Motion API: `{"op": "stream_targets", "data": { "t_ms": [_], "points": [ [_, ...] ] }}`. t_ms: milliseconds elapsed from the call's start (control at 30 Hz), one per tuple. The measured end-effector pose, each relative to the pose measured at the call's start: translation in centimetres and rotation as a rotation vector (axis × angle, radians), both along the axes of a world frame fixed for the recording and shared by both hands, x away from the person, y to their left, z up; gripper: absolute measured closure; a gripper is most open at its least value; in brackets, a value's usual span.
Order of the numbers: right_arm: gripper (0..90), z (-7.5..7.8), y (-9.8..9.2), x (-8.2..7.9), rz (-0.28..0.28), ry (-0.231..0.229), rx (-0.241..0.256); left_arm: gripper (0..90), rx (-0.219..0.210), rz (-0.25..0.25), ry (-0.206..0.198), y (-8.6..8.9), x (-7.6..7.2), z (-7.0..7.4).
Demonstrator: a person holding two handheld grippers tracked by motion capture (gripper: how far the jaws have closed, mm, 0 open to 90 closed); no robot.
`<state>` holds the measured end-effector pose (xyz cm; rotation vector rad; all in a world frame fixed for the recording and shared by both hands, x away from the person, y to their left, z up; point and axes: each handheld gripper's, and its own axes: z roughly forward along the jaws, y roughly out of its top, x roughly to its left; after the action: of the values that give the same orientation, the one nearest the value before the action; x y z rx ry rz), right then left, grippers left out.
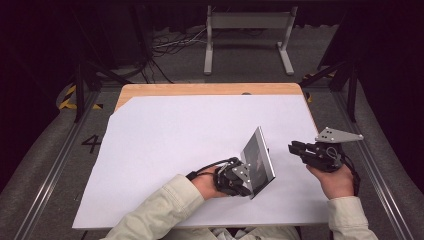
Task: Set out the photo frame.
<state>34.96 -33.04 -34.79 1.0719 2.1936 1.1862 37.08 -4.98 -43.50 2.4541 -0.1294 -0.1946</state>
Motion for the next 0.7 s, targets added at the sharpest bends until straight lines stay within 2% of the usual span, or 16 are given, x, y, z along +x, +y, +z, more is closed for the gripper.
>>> {"op": "stream_targets", "data": {
  "t_ms": [167,367,533,700],
  "points": [
    [74.8,0.0,-1.1,-1.0,-0.041,0.005,0.011,90.0,-0.001,-0.016,0.004,-1.2,0.0,0.0],
    [72.7,0.0,-1.8,-1.9,-0.064,0.015,0.026,90.0,-0.011,-0.029,0.008,-2.3,-0.1,0.0],
    [71.4,0.2,-1.9,-2.0,-0.061,0.021,0.034,89.9,-0.023,-0.017,0.016,-2.2,0.0,0.0],
    [68.8,0.3,-1.6,-1.8,-0.043,0.031,0.037,89.8,-0.036,0.001,0.030,-1.2,0.4,0.3]
  ]
}}
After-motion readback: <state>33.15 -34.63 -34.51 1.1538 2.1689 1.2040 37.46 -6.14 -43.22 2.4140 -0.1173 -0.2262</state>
